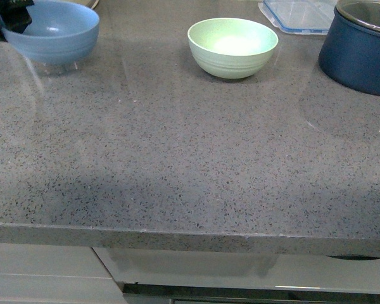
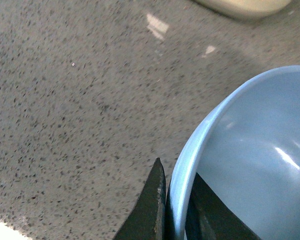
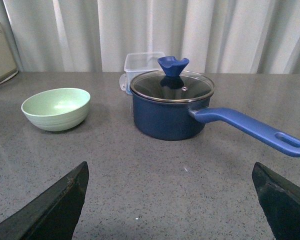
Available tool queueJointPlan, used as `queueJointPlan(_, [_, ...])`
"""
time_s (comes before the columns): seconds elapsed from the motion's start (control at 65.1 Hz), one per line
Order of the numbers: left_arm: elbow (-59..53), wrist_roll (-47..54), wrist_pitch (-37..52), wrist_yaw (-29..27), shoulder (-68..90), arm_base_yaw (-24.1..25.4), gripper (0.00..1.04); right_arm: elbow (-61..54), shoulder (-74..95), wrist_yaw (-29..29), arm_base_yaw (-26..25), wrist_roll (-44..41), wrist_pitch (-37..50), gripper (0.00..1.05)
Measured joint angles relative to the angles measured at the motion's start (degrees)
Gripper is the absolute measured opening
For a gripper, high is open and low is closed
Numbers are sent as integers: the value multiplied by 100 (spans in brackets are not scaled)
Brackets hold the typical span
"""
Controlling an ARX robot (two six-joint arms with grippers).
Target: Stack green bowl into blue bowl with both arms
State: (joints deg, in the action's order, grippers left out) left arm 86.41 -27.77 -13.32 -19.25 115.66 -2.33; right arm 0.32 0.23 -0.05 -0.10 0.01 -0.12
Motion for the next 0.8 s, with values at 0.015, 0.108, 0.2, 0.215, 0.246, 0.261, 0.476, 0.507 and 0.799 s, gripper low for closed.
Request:
queueJointPlan(0.015, [50,-2,-2,4,0,-28,6,0,0,0,-2,0,0,95])
queueJointPlan(0.108, [254,-42,-103,61,0,-203,6,0,0,0,-2,0,0,95])
queueJointPlan(0.2, [313,-70,-221,133,0,-382,6,0,0,-2,-2,0,0,95])
queueJointPlan(0.215, [313,-87,-251,151,2,-442,6,0,0,-2,-2,0,0,95])
queueJointPlan(0.246, [313,-94,-273,162,9,-520,6,0,0,0,-2,0,0,95])
queueJointPlan(0.261, [317,-101,-282,168,15,-540,6,0,0,0,-2,0,0,95])
queueJointPlan(0.476, [426,-131,-380,234,195,-929,6,0,0,-2,0,0,0,95])
queueJointPlan(0.507, [435,-131,-380,234,212,-957,6,0,0,0,-2,0,0,95])
queueJointPlan(0.799, [741,-144,-398,227,525,-1106,6,0,0,-2,-2,0,0,95])
